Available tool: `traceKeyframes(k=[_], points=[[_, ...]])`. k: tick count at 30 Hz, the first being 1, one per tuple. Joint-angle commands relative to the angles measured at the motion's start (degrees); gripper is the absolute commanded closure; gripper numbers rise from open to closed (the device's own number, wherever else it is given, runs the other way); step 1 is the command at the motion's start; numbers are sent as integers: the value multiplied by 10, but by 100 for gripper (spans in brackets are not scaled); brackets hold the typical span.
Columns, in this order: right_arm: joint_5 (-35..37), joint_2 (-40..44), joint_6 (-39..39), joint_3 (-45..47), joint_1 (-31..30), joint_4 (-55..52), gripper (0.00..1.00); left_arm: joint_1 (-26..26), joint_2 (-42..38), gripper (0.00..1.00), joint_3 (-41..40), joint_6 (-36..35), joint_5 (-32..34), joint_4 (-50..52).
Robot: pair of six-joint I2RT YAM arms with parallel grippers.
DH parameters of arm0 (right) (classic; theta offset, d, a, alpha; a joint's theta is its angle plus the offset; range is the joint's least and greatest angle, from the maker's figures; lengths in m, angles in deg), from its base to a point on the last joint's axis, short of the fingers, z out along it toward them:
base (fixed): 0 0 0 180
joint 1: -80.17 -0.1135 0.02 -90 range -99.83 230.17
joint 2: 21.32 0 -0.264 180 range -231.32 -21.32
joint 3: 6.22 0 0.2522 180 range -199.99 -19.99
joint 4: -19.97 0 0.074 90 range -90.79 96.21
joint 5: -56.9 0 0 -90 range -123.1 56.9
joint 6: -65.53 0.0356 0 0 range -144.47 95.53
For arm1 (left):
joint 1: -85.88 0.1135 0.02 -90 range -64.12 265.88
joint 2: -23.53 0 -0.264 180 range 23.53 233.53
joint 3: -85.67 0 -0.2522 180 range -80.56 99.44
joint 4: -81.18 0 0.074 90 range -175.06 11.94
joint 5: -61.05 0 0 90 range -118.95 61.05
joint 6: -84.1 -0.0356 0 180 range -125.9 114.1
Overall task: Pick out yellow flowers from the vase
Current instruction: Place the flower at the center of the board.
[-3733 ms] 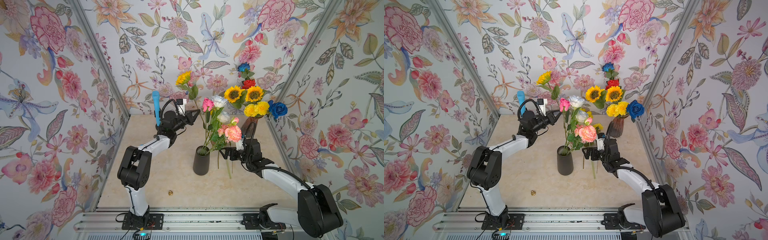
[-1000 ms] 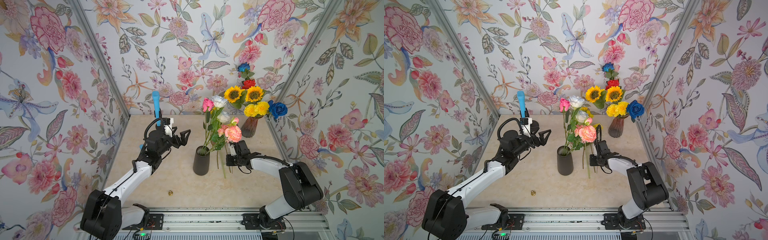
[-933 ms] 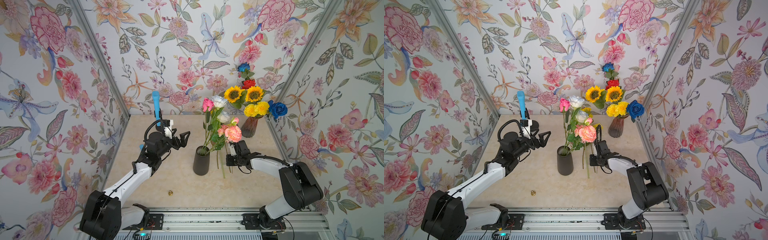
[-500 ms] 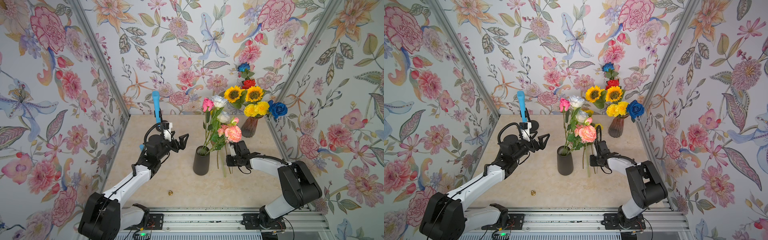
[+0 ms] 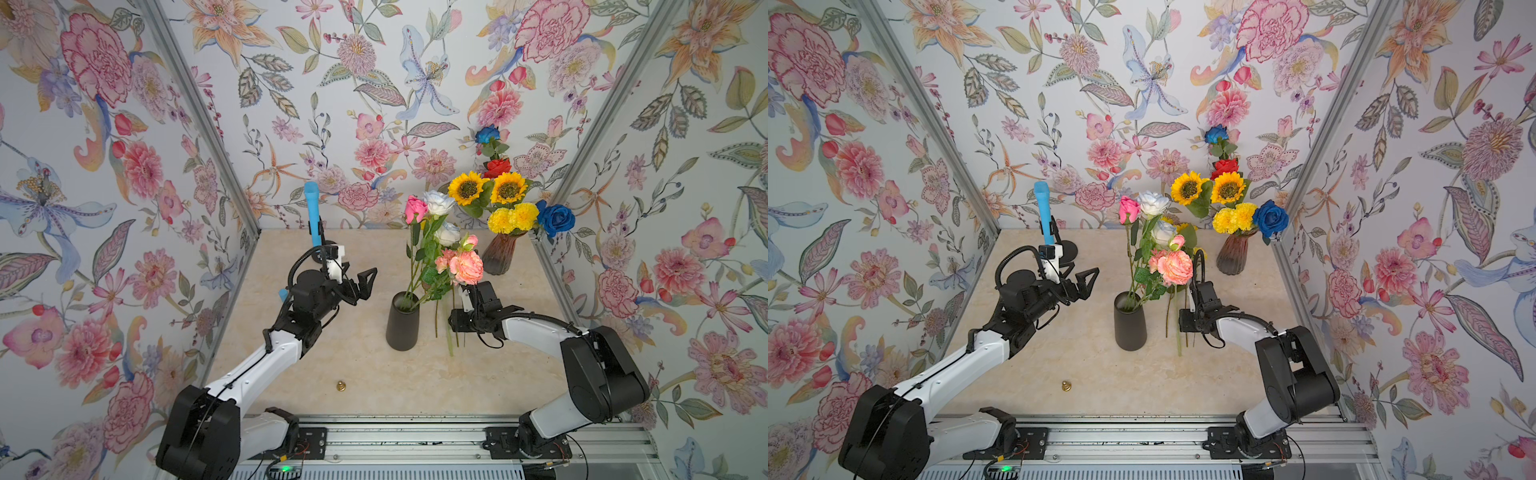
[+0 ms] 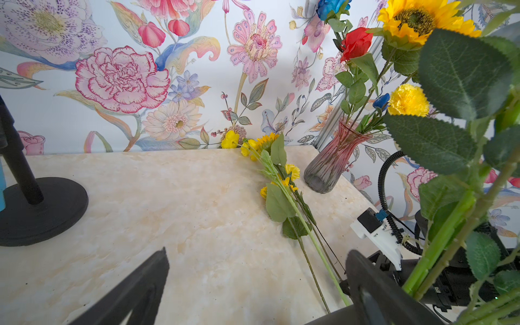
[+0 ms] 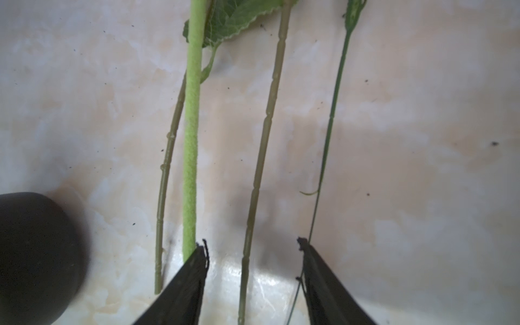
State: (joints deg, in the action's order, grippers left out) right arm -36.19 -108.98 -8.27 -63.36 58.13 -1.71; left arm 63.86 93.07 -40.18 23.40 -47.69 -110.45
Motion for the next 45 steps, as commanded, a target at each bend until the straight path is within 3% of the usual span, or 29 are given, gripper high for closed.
traceKeyframes(k=[1,13,24,30,36,41,45], points=[[20,38,2,12,-3,-10,37,-1,-12,0,-12,-10,14,-14],[101,203,16,92,5,19,0,-2,-14,0,-37,-8,15,-43],[26,277,65,160,109,79,0,-1,-14,0,-52,-11,5,-70],[43,282,62,158,97,132,0,0,-5,0,-58,-5,-4,-85],[105,265,19,146,50,209,1,5,-4,0,-61,-7,-5,-85],[133,236,16,121,71,228,2,7,-4,0,-62,-6,-8,-87],[93,210,34,86,114,230,6,7,-2,0,-66,-6,-8,-91]])
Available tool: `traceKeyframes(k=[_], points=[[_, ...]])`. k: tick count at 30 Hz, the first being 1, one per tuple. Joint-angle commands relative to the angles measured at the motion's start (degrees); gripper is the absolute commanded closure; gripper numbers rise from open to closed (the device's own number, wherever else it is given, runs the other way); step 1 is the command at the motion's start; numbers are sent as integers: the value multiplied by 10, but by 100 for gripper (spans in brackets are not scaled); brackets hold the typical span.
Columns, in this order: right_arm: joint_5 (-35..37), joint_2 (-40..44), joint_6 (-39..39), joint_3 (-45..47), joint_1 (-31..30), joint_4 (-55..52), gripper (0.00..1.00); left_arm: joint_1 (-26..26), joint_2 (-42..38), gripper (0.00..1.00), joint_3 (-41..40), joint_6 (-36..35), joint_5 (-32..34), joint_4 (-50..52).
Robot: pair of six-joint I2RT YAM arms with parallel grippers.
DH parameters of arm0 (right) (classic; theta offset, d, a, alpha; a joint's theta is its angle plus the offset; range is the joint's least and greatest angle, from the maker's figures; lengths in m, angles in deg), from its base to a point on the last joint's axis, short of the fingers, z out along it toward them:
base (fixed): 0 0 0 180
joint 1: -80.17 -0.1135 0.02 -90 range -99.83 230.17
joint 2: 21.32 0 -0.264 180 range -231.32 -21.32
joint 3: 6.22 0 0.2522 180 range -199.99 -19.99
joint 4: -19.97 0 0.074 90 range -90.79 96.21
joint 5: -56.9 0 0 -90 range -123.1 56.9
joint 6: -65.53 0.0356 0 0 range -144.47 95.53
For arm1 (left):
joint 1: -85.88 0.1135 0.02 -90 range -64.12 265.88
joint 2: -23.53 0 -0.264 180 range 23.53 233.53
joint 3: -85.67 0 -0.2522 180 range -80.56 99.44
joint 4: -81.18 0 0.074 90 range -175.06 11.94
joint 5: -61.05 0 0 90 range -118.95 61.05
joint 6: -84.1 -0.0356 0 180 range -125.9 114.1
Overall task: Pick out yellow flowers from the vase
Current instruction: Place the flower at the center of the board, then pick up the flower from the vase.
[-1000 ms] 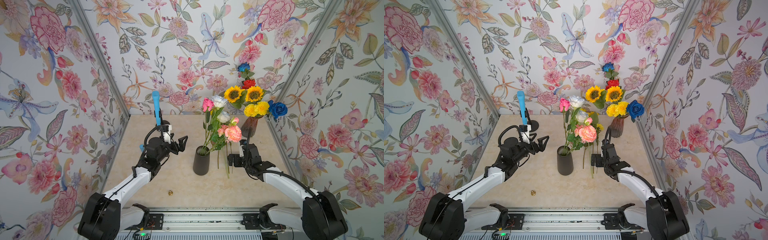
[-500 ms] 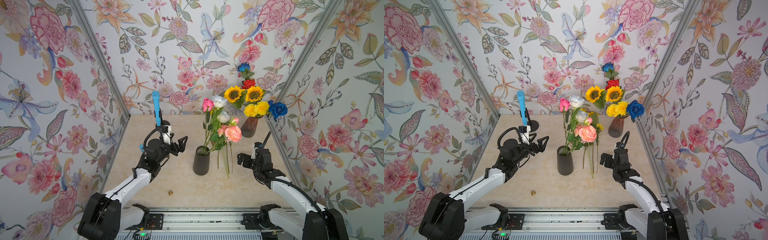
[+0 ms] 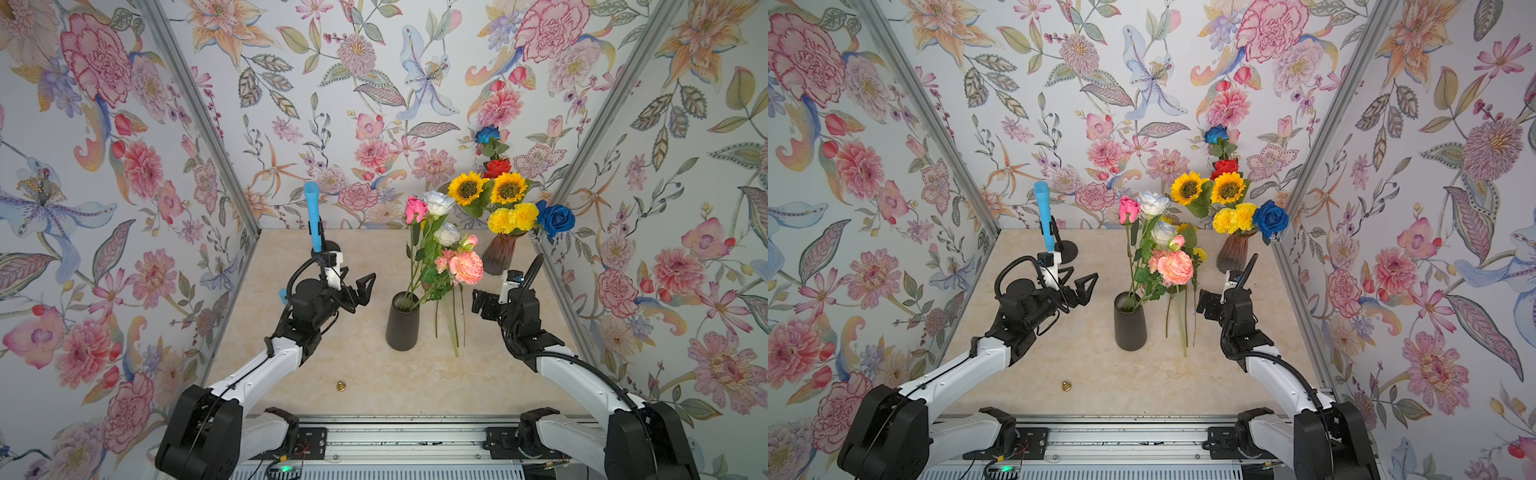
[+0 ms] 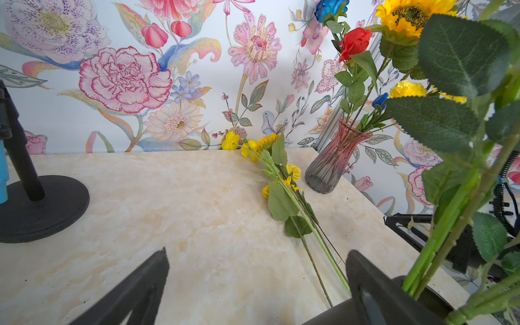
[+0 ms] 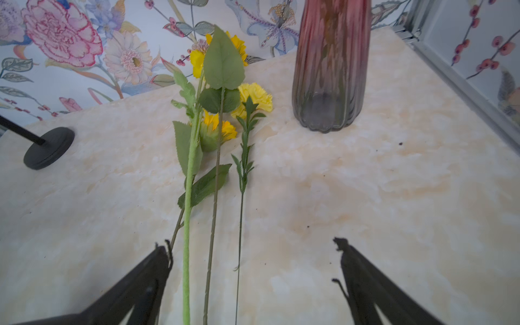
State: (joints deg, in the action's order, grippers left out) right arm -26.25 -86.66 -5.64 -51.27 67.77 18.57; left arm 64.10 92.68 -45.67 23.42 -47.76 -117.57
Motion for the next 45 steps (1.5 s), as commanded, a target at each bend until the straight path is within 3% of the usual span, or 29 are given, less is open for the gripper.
traceKeyframes(k=[1,8,16,22,28,35,45], points=[[-16,-22,7,-51,23,17,8,5,4,0,-10,-6,-8,-20],[-106,-52,42,-108,76,10,19,8,6,0,-12,-7,-8,-20],[-176,-70,60,-73,62,65,31,8,14,0,-13,-7,-8,-24],[-134,-79,38,-40,-6,117,32,9,20,0,-12,-6,-9,-27],[-54,-137,-20,-90,-58,113,36,13,26,0,-12,-6,-12,-29],[-35,-199,-46,-126,-42,121,42,18,23,0,-16,-8,-10,-29],[-38,-226,0,-113,16,89,38,23,33,0,-18,-1,-14,-40]])
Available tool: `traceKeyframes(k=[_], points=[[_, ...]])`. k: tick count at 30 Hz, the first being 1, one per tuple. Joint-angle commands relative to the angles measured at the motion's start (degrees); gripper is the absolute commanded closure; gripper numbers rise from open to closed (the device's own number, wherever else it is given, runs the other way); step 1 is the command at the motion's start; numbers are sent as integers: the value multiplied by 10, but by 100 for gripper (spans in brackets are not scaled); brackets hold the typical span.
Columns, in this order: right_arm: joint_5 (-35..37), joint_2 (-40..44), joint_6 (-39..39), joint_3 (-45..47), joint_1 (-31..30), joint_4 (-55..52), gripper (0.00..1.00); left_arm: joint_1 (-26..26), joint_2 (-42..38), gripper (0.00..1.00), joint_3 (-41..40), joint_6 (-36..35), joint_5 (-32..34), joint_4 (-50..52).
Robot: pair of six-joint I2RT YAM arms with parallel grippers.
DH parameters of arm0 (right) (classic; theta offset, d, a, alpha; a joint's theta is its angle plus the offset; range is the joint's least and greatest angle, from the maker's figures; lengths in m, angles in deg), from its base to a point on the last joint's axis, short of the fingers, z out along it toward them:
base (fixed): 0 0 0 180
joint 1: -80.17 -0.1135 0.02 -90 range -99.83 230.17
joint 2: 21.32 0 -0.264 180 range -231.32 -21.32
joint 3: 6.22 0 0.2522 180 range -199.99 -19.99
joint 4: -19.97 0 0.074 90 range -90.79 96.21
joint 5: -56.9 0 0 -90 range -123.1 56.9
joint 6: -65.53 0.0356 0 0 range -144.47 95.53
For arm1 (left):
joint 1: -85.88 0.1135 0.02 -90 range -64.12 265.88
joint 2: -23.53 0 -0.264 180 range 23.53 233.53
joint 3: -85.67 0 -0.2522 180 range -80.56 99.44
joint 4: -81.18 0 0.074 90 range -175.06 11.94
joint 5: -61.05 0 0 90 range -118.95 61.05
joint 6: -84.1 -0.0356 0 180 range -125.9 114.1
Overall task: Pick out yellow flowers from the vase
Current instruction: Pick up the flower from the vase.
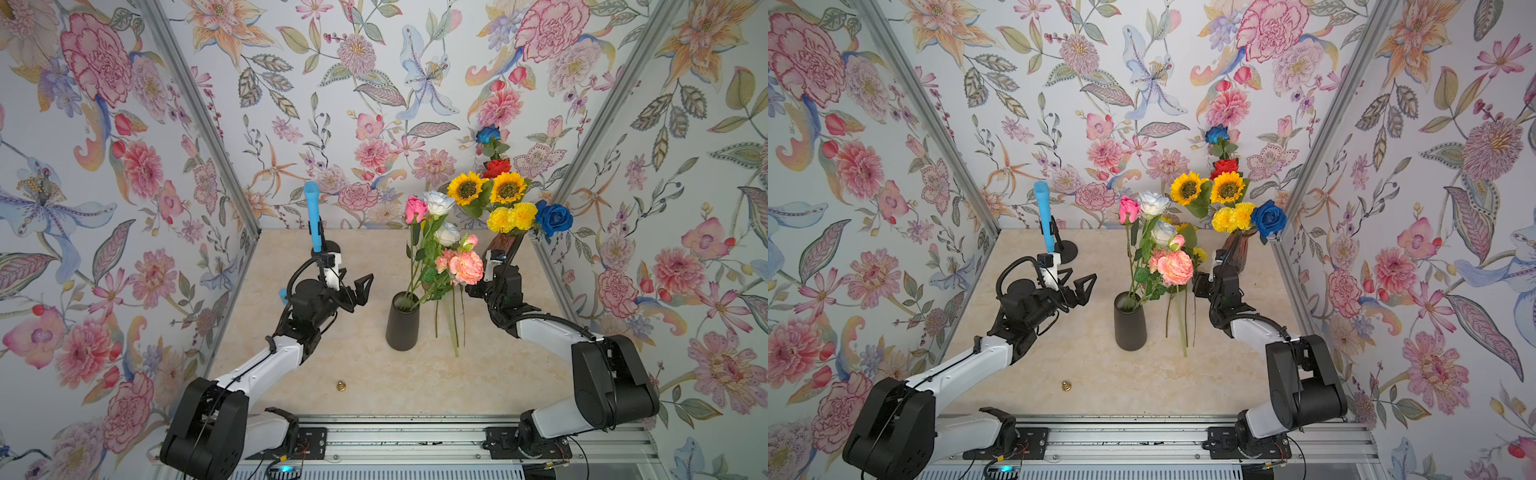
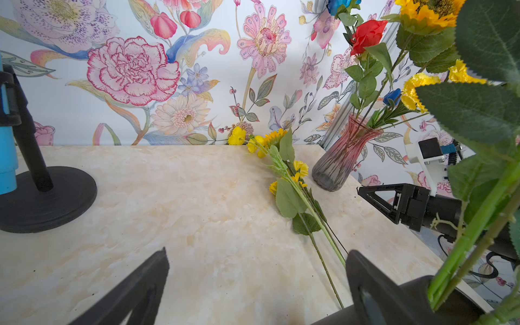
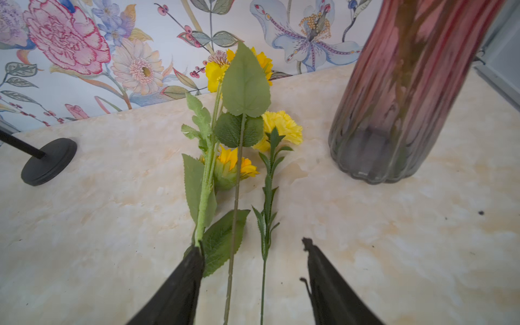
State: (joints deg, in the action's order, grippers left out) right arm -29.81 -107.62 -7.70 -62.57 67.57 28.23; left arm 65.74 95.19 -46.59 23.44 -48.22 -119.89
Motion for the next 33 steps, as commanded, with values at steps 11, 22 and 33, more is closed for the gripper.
traceKeyframes(k=[11,22,33], points=[[-29,-45,6,-30,-19,38,40,12,14,0,-11,-1,-12,-19],[25,-60,-123,-103,-31,30,41,16,20,0,-12,-1,-15,-22],[104,-73,-262,-172,-8,20,41,18,25,0,-12,-2,-16,-24]])
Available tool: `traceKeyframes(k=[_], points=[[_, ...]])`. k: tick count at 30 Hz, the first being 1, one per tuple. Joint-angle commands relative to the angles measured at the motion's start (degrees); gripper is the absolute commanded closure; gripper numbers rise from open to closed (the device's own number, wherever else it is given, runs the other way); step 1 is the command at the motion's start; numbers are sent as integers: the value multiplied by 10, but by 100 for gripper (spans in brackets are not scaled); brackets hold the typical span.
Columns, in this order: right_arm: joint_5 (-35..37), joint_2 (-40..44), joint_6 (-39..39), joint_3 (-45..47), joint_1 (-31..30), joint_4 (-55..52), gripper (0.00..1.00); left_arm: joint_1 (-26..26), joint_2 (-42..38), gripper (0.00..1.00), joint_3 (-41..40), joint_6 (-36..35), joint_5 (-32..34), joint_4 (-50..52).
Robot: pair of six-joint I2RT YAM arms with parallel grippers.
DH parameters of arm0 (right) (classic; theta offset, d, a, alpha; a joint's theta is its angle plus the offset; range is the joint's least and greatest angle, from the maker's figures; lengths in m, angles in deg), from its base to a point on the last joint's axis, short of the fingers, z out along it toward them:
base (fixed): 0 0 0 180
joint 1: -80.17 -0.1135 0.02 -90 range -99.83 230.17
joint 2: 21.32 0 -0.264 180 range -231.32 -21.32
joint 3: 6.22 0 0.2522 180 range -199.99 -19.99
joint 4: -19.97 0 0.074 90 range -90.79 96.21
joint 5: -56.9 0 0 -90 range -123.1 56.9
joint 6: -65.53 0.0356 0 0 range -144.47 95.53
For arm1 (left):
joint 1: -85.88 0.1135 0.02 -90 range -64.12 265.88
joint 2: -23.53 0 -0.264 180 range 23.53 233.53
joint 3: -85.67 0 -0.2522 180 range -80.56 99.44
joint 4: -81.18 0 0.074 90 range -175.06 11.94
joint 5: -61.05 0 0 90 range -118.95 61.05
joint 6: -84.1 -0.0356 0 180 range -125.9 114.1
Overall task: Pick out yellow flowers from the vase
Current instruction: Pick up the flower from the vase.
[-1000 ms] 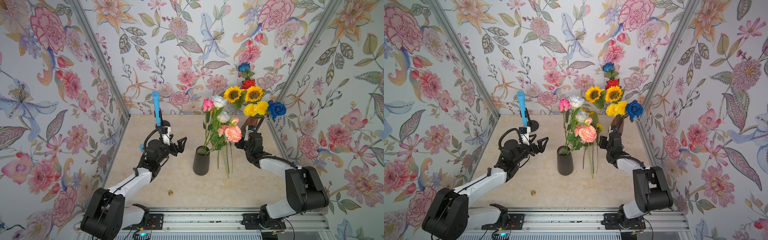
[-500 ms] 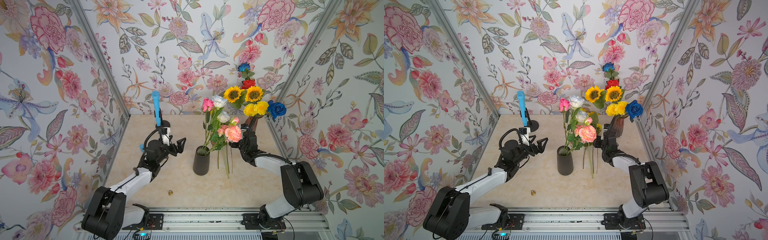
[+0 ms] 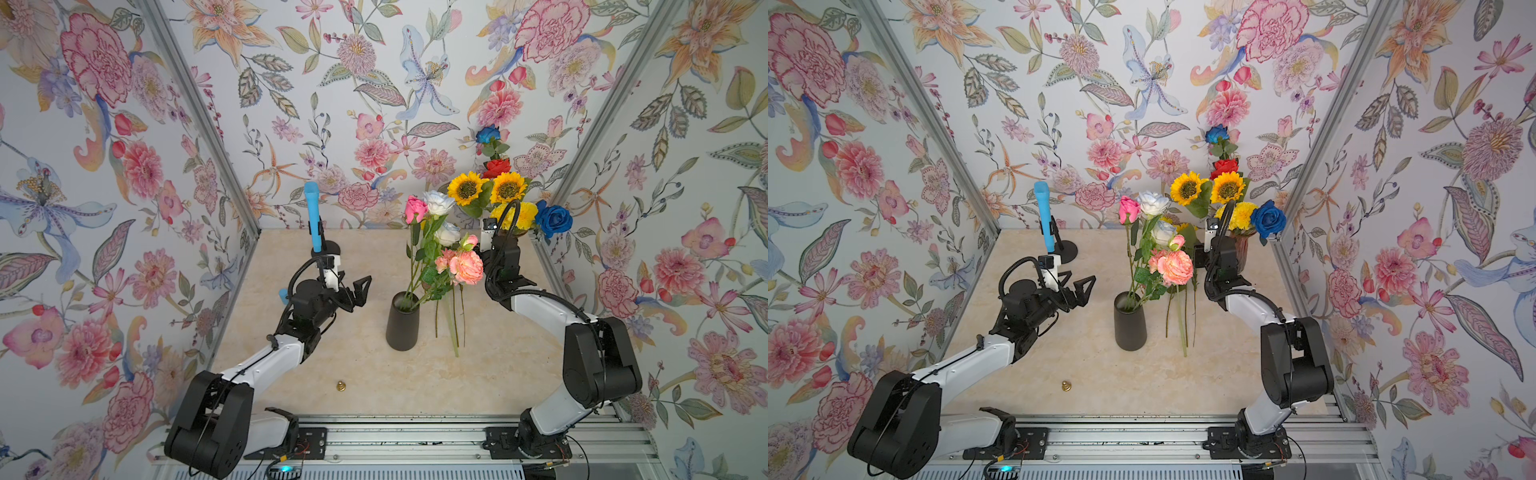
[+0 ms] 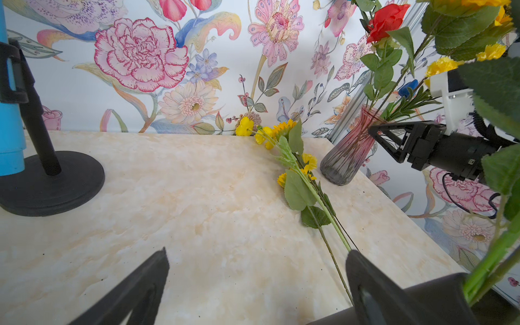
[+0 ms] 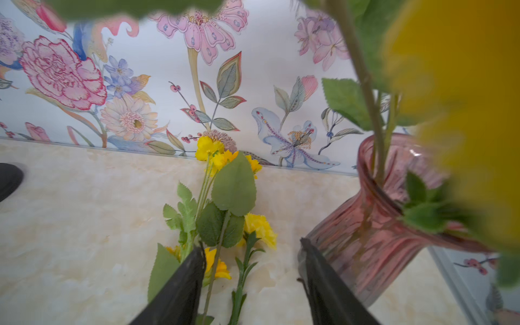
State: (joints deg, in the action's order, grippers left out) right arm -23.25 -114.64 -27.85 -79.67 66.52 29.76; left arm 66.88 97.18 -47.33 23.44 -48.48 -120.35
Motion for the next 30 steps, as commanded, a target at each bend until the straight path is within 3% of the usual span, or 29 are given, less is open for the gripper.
traceKeyframes(k=[1,12,21,30], points=[[43,0,-73,8,4,19,41,7,5,0,-6,0,-13,-21],[55,8,-120,77,35,154,37,8,19,0,-6,-4,-17,-25],[19,1,-59,22,92,123,39,9,30,0,-14,-2,-19,-37],[-62,8,-15,18,140,118,42,12,49,0,-12,-3,-20,-42]])
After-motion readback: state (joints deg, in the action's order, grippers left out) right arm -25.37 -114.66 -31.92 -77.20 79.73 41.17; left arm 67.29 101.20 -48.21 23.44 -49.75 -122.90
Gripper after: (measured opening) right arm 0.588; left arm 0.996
